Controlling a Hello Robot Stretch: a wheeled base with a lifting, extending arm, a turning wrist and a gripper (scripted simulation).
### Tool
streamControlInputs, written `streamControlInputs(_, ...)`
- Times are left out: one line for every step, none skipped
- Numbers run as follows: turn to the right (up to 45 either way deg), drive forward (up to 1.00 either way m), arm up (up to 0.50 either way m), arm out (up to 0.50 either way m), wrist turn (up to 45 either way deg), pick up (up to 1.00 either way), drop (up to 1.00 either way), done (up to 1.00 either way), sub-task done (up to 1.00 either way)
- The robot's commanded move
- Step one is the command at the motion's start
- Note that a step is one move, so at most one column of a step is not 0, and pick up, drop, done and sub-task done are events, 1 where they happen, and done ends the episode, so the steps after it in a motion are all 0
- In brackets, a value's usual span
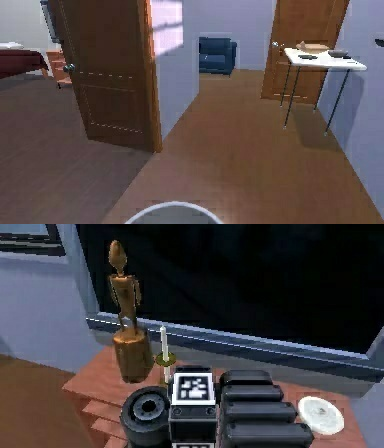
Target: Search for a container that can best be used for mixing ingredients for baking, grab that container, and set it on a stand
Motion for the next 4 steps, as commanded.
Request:
streamControlInputs(-15.0, 0.0, 0.0, 0.0, 0.0, 0.0, 0.0, 0.0, 0.0)
streamControlInputs(45.0, 0.0, 0.0, 0.0, 0.0, 0.0, 0.0, 0.0, 0.0)
streamControlInputs(45.0, 0.0, 0.0, 0.0, 0.0, 0.0, 0.0, 0.0, 0.0)
streamControlInputs(45.0, 0.0, 0.0, 0.0, 0.0, 0.0, 0.0, 0.0, 0.0)
